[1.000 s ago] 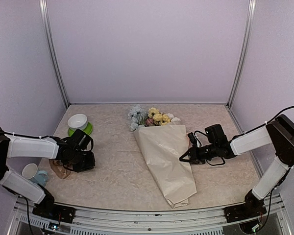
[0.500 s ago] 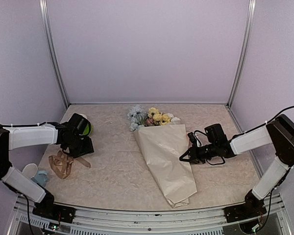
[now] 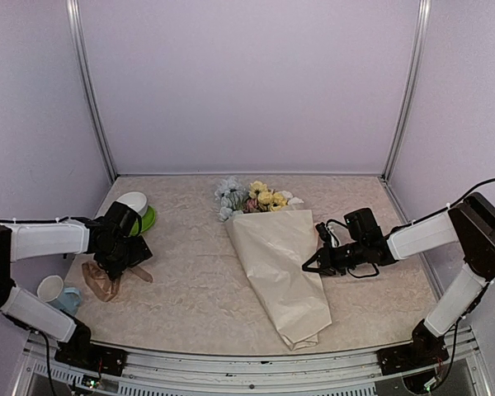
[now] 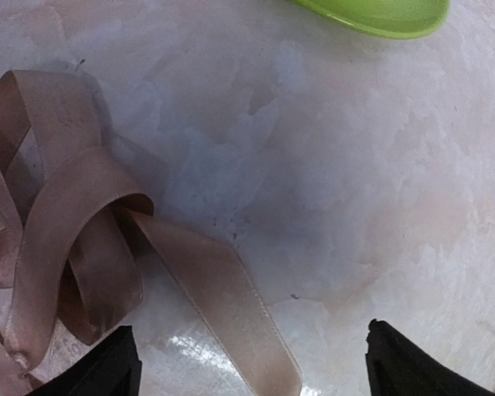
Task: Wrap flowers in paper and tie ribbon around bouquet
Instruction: Adjust the ribbon at the corner of the board, then pick up the ribbon from the corner of the board.
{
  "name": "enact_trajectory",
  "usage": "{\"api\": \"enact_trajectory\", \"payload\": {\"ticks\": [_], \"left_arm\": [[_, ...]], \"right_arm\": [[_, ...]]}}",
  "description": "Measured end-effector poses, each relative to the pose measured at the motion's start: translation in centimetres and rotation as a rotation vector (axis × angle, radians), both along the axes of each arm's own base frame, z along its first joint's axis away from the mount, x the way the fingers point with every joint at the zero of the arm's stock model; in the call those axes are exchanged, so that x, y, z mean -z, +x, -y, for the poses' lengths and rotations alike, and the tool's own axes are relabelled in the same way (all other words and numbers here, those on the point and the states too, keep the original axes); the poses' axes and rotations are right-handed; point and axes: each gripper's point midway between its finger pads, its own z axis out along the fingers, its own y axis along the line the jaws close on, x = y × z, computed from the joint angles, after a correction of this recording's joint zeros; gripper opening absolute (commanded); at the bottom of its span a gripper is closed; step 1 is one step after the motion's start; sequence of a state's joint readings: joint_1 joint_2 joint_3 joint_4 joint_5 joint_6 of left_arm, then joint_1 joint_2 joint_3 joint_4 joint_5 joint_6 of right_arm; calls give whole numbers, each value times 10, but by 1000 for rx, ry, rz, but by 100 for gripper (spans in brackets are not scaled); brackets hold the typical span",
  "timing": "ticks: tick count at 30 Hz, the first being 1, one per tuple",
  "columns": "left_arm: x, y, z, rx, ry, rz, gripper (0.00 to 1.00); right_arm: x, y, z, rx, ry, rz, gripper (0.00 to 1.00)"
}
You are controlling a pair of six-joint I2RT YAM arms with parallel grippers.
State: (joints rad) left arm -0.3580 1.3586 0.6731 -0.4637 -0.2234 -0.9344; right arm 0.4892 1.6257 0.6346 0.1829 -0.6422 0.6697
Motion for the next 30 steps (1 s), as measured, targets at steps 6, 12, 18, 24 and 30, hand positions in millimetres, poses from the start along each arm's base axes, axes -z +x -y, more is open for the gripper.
{"api": "enact_trajectory", "payload": {"ticks": [6, 12, 18, 24, 30], "left_arm": [[22, 10, -6, -27, -3, -31, 64], [23, 26, -9, -35, 6, 4, 55], [24, 53, -6, -22, 24, 42, 23], [27, 71, -18, -53, -13, 81, 0], [25, 77, -15, -13, -43, 105, 0]], "right_arm": [[0, 0, 0, 1, 0, 0, 0], [0, 0, 0, 1, 0, 1, 0], [0, 0, 0, 1, 0, 1, 0], [0, 0, 0, 3, -2, 2, 0], [0, 1, 0, 4, -3, 1, 0]]}}
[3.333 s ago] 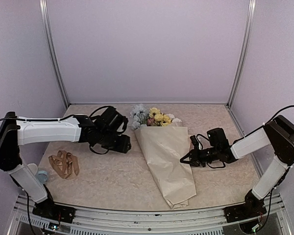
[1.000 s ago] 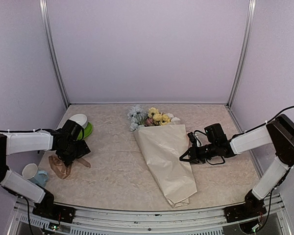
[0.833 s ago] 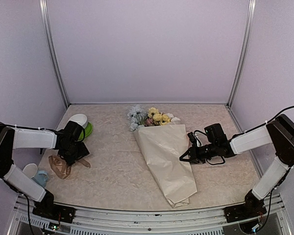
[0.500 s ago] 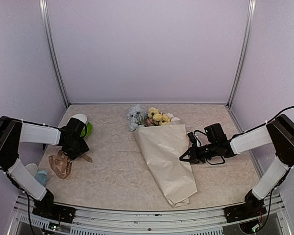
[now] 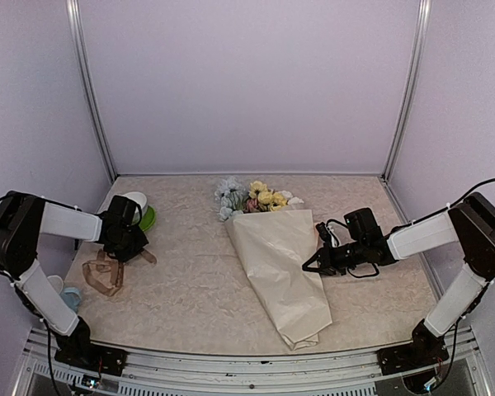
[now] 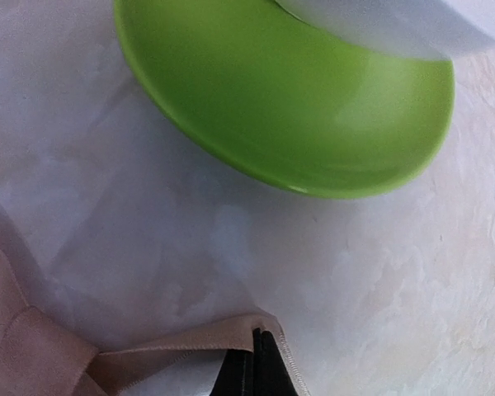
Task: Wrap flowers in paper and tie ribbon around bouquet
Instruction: Pick up the ribbon from the corner of the board.
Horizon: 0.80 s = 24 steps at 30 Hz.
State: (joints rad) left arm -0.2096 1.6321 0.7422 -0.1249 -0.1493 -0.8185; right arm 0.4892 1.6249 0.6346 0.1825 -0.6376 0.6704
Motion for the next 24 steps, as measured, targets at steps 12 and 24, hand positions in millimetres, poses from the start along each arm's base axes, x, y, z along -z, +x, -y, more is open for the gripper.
{"api": "enact_trajectory", "payload": {"ticks": [12, 24], "left_arm": [[-216, -24, 294, 801, 117, 455, 0], [-518, -96, 236, 571, 386, 1167, 0]], "right_arm": [[0, 1, 0, 5, -5, -6, 0], [0, 2, 3, 18, -20, -7, 0]]}}
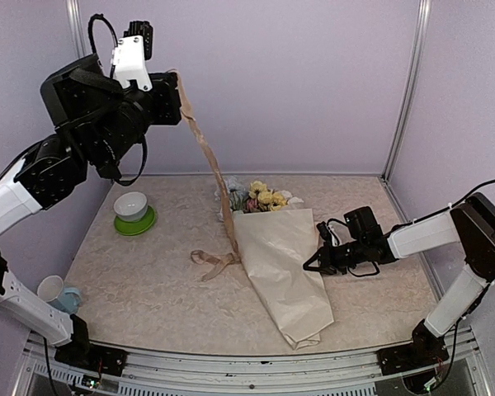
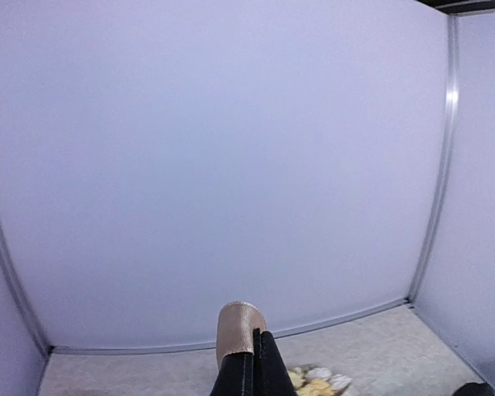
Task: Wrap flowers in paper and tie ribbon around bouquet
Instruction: Pick up the ribbon from the corner of the board, then pick up the tied bouquet at the center of the board.
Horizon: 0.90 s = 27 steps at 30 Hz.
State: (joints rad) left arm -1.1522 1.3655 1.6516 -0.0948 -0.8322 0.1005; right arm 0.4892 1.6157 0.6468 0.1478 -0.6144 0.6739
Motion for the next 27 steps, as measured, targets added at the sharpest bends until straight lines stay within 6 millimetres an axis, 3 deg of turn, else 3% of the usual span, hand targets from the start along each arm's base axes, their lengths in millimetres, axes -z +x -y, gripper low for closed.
{"api": "enact_trajectory", "payload": {"ticks": [4, 6, 11, 14, 17, 20, 22, 25, 26, 27], "left_arm": [[3, 12, -71, -285, 23, -14, 0], [2, 14, -115, -436, 5, -29, 0], [-27, -20, -211, -690, -101, -17, 0], [-39, -39, -254, -802, -160, -30, 0], [-46, -44, -276, -887, -165, -41, 0], [-46, -37, -270, -908, -122, -46, 0], [-45, -26, -248, -869, -67, -43, 0], [-44, -3, -173, -692, 47, -14, 0], [-41, 6, -130, -576, 106, 6, 0], [-36, 12, -99, -485, 134, 16, 0]], "right_arm": [[-2, 2, 0, 2, -3, 0, 0], [-2, 2, 0, 4, -5, -1, 0], [-3, 2, 0, 6, -8, -2, 0], [-4, 3, 0, 6, -8, -1, 0], [-6, 5, -1, 6, -6, 4, 0], [-7, 5, -1, 6, -5, 5, 0], [-7, 5, -1, 6, -5, 4, 0], [-12, 7, -3, 4, 1, 6, 0], [-15, 9, -4, 4, 5, 11, 0], [-18, 11, -5, 5, 10, 17, 0]]}}
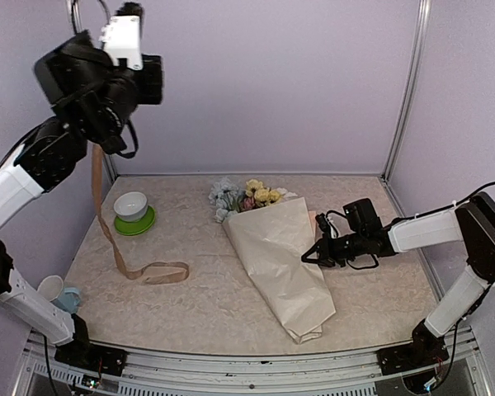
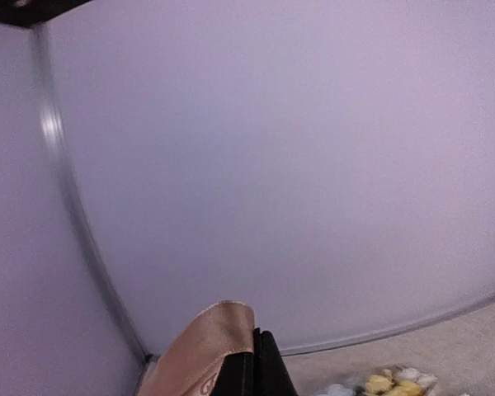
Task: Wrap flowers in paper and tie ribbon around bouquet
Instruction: Pick up the tied bouquet at the center of the board, then place the ribbon at the center of the board.
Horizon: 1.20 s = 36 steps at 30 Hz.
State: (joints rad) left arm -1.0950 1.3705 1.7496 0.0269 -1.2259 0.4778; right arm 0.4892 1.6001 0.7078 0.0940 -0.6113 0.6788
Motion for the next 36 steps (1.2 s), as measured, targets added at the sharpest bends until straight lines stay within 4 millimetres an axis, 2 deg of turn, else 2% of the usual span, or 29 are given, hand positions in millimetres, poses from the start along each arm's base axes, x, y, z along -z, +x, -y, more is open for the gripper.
{"api": "enact_trajectory", "payload": {"ticks": [1, 2, 3, 5, 7, 8, 10, 11, 15, 17, 20, 23, 26, 28, 30, 32, 36], "left_arm": [[15, 10, 53, 167, 55, -16, 0], [37, 16, 97, 317, 101, -51, 0], [62, 18, 129, 433, 141, -99, 0], [132, 8, 193, 706, 207, -246, 0], [208, -22, 233, 955, 265, -428, 0], [239, -44, 245, 1065, 286, -511, 0], [281, -89, 259, 1255, 310, -647, 0], [293, -111, 264, 1341, 315, -698, 0], [305, -169, 282, 1586, 298, -789, 0], [313, -185, 291, 1669, 297, -824, 0], [336, -200, 318, 1739, 330, -873, 0], [371, -224, 362, 1785, 417, -892, 0], [418, -237, 381, 1739, 520, -919, 0], [441, -235, 383, 1688, 578, -925, 0], [453, -222, 384, 1626, 630, -897, 0], [452, -204, 387, 1564, 663, -831, 0], [430, -157, 399, 1399, 690, -630, 0]], "right_arm": [[-3, 2, -1, 1, 4, 6, 0], [-7, 4, -2, 3, 12, 12, 0], [-9, 4, -3, 3, 17, 14, 0], [-13, 5, -5, 2, 28, 11, 0], [-16, 5, -6, 0, 39, 4, 0], [-17, 6, -7, 0, 44, -1, 0], [-21, 6, -9, 0, 57, -13, 0], [-23, 6, -10, 1, 63, -19, 0], [-33, 11, -15, 10, 81, -28, 0], [-41, 14, -21, 10, 85, -23, 0], [-53, 20, -31, 4, 90, -5, 0], [-64, 23, -39, 5, 84, 12, 0], [-73, 23, -48, -1, 79, 26, 0], [-78, 22, -53, -6, 76, 31, 0], [-80, 22, -54, -6, 69, 31, 0], [-82, 23, -55, -6, 58, 33, 0], [-88, 25, -56, -16, 45, 41, 0]]}}
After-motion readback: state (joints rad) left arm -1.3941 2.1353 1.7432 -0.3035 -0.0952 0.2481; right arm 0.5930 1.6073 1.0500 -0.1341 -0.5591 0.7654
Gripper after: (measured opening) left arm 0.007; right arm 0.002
